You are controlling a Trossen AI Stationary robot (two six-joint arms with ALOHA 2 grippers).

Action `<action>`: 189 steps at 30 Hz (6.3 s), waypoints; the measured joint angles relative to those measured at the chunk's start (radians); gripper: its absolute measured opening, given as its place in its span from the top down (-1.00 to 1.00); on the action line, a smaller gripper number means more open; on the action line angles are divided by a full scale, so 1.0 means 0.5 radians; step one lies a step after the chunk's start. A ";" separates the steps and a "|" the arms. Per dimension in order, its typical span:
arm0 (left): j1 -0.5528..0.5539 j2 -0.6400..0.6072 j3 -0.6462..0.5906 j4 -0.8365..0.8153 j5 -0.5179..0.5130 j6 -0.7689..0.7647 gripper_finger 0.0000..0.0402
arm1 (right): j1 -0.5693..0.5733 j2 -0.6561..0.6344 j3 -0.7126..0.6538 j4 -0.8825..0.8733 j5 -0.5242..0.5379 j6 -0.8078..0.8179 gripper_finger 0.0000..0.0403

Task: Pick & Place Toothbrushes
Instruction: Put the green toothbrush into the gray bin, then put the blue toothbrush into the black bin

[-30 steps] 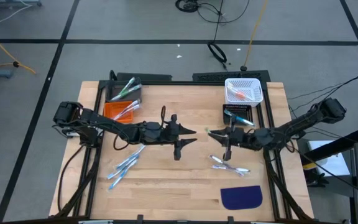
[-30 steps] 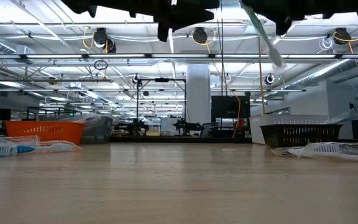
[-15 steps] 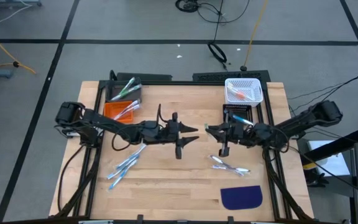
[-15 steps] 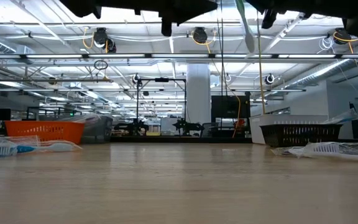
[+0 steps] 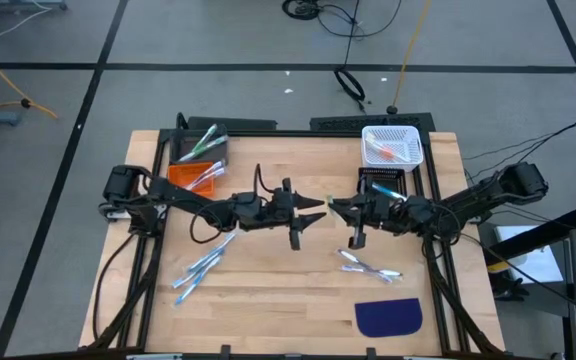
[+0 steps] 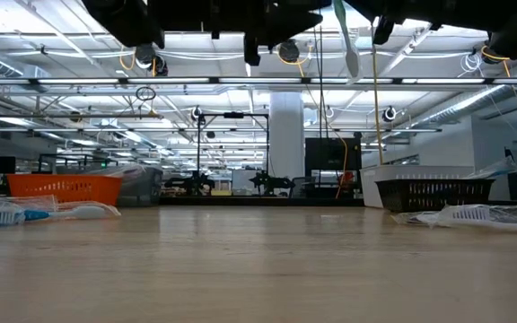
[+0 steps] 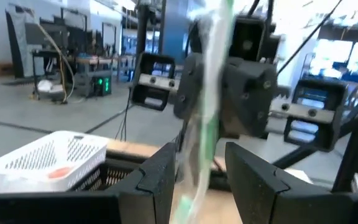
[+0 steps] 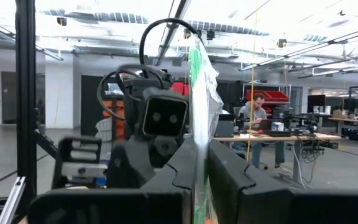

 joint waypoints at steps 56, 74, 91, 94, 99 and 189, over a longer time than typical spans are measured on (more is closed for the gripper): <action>0.062 -0.476 0.211 -1.656 -0.645 0.149 0.95 | -0.008 -0.022 -0.002 -0.263 0.165 -0.035 0.24; 0.593 -0.925 0.181 -3.059 -0.964 -0.175 0.96 | -0.008 -0.022 -0.002 -0.349 0.163 0.049 0.22; 1.353 -0.925 -0.191 -3.079 -0.786 -0.102 0.96 | -0.008 -0.021 -0.002 -0.424 0.163 0.106 0.22; 1.457 -0.925 -0.223 -3.045 -0.785 -0.045 0.96 | -0.008 -0.021 -0.002 -0.425 0.163 0.105 0.22; 1.584 -0.924 -0.237 -3.049 -0.780 0.039 0.96 | -0.008 -0.021 -0.002 -0.426 0.163 0.103 0.22; 1.585 -1.137 -0.238 -3.702 0.077 -0.107 0.20 | -0.010 -0.021 -0.002 -0.452 0.164 0.107 0.22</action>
